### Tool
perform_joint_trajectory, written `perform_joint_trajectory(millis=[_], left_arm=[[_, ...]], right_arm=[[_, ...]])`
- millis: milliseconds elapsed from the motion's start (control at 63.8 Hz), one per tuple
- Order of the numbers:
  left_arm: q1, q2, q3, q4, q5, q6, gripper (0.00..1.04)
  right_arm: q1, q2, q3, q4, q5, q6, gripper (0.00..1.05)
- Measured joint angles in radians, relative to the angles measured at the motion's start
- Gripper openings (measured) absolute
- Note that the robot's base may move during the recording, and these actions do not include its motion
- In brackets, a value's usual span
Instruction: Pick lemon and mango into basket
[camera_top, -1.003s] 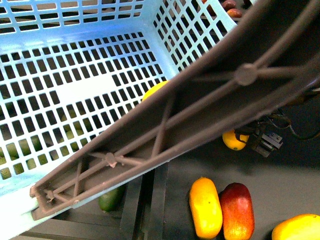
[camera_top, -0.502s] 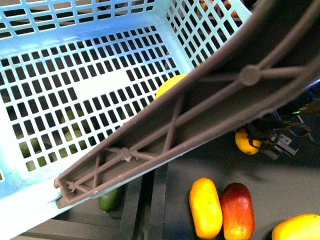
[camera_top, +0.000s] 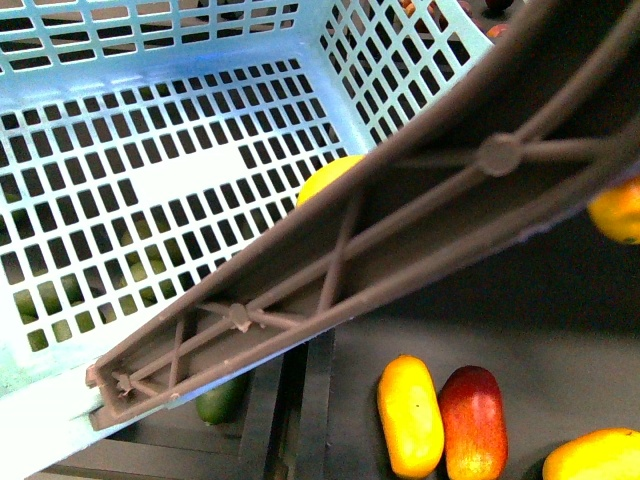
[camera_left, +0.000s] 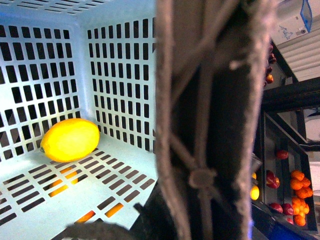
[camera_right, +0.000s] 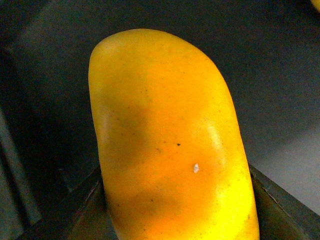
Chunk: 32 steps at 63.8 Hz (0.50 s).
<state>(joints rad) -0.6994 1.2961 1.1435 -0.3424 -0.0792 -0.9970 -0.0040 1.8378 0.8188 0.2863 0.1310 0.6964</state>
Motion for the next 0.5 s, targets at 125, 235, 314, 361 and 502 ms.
perform_joint_trajectory(millis=[125,235,314,361,502], left_arm=[[0.0,0.0,0.0,0.0,0.0,0.0,0.04],[0.0,0.0,0.0,0.0,0.001,0.0,0.04],[0.0,0.0,0.0,0.0,0.001,0.0,0.04],[0.0,0.0,0.0,0.0,0.001,0.0,0.04],[0.0,0.0,0.0,0.0,0.0,0.0,0.04]], right_arm=[[-0.011,-0.163,-0.054,-0.011,-0.042,-0.014,0.66],[0.0,-0.297,-0.083,-0.021,-0.082,-0.016,0.66],[0.022,-0.389,-0.095,-0.031,-0.1,-0.016,0.66],[0.037,-0.431,-0.098,-0.033,-0.106,-0.015,0.66],[0.101,-0.568,-0.104,-0.032,-0.106,0.0,0.66]])
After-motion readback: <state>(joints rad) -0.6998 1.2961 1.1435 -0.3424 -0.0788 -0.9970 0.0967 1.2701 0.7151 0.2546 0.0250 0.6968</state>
